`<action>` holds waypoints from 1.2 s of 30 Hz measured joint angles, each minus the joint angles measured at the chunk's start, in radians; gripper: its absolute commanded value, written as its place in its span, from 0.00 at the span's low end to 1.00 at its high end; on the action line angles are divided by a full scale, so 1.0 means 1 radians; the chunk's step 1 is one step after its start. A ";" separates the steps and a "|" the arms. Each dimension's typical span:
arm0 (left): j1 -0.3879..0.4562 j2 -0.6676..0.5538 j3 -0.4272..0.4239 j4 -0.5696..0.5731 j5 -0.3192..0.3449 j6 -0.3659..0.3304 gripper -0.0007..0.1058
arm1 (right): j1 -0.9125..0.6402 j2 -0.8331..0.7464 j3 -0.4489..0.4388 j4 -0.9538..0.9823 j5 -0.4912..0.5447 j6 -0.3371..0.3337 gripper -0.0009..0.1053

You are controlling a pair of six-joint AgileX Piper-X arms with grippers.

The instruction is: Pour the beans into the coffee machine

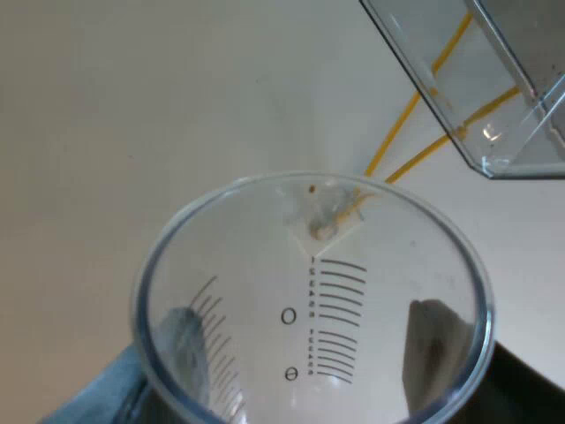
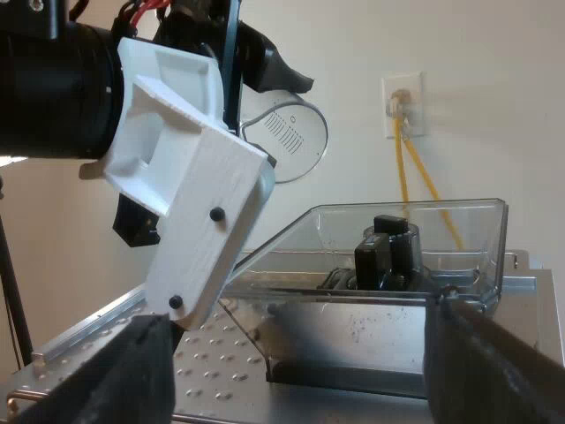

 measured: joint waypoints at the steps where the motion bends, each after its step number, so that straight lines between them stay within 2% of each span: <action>1: 0.000 0.000 0.000 -0.002 0.000 0.000 0.24 | 0.000 0.000 0.000 0.000 0.000 0.000 0.59; 21: -0.015 0.000 0.000 -0.006 0.014 0.010 0.24 | 0.000 0.000 0.000 0.000 0.000 0.000 0.59; 26: -0.030 0.000 0.000 -0.008 0.017 0.109 0.24 | 0.000 0.000 0.000 0.000 0.000 0.000 0.59; 36: -0.034 0.000 0.000 -0.014 0.032 0.118 0.24 | 0.000 0.000 0.000 0.000 0.000 0.000 0.59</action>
